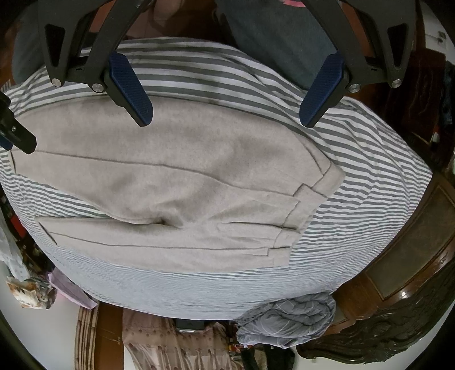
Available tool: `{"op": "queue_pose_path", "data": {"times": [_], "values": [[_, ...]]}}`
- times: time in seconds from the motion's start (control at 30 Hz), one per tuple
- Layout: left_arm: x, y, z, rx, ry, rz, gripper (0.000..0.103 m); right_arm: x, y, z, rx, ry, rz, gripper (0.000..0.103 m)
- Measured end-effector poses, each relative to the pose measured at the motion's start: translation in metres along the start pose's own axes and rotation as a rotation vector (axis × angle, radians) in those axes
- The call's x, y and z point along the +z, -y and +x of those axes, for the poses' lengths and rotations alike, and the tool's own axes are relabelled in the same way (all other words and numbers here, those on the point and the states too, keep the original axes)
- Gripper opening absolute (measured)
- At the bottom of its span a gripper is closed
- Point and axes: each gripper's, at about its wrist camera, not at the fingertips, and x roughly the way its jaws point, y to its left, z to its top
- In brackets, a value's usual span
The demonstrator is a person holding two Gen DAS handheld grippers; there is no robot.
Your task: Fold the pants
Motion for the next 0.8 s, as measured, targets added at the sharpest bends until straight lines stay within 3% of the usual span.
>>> {"op": "queue_pose_path", "data": {"times": [0.57,0.8], "values": [[0.022,-0.020,0.032,-0.011,0.010,0.000,0.102,0.000,0.004,0.020,0.034,-0.038,-0.006,0.097],[0.053,-0.051,0.043,-0.047,0.030,-0.039,0.102,0.010,0.008,0.031,0.099,-0.059,0.008,0.097]]}}
